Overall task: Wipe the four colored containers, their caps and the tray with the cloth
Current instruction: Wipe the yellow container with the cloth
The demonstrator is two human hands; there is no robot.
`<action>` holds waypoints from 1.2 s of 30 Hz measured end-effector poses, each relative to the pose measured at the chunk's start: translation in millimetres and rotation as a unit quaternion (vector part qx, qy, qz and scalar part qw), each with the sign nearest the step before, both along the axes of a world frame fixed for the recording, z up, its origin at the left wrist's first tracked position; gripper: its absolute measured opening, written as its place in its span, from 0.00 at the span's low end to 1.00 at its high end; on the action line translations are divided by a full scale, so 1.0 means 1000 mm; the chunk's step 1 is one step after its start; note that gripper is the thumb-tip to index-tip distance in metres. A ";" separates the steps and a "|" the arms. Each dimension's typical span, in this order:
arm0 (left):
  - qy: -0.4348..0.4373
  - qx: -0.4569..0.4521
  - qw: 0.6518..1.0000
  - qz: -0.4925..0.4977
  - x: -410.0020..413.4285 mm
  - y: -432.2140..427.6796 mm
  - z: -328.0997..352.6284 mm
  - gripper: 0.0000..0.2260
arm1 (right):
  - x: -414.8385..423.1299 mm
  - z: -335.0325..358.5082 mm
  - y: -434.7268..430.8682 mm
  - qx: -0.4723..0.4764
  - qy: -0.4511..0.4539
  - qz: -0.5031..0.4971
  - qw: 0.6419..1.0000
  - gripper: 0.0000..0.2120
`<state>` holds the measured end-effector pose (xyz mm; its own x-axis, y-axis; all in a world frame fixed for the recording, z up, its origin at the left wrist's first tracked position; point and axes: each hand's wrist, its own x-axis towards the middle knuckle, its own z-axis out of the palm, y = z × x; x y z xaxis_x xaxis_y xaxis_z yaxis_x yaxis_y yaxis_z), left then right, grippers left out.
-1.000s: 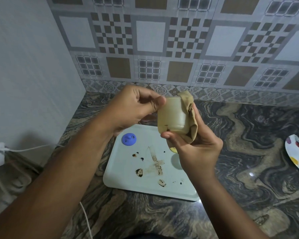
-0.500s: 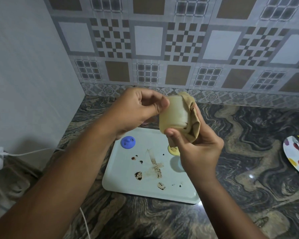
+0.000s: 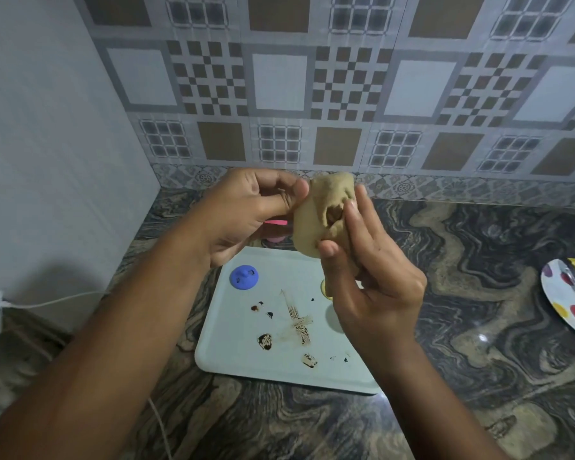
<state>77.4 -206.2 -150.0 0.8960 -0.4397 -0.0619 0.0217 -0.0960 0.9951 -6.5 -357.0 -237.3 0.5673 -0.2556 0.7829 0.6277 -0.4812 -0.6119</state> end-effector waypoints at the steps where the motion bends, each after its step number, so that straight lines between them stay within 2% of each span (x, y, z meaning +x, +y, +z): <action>1: -0.001 -0.007 1.000 0.002 0.000 -0.001 0.000 0.09 | 0.001 -0.002 -0.001 0.016 -0.011 0.001 1.000 0.19; 6: 0.000 -0.023 1.000 -0.002 0.001 -0.001 -0.003 0.05 | 0.002 0.008 -0.006 0.153 0.001 -0.005 0.988 0.15; 10: -0.007 -0.021 1.000 -0.005 0.003 0.001 -0.006 0.03 | 0.002 0.021 -0.009 0.200 0.033 0.027 0.979 0.15; 14: -0.005 -0.026 0.999 -0.017 0.007 0.004 -0.009 0.05 | 0.002 0.030 -0.015 0.220 0.065 0.065 0.971 0.08; 20: -0.025 -0.027 0.999 -0.010 0.008 0.008 -0.004 0.09 | -0.004 0.033 -0.006 0.203 0.064 0.103 0.972 0.15; 24: -0.030 -0.034 0.999 -0.011 0.008 0.009 -0.002 0.07 | -0.004 0.032 -0.004 0.247 0.085 0.094 0.961 0.12; 29: -0.023 -0.035 0.999 -0.005 0.008 0.010 -0.005 0.07 | -0.005 0.033 -0.007 0.269 0.120 0.072 0.953 0.15; 36: -0.056 -0.017 0.998 0.006 0.008 0.013 -0.001 0.14 | -0.009 0.046 -0.006 0.303 0.172 0.132 0.928 0.14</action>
<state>85.0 -193.1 -151.2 0.9013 -0.4298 0.0538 -0.0887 -0.0617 0.9941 -15.0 -363.1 -191.6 0.8627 -0.4058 0.3018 0.3922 0.1603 -0.9058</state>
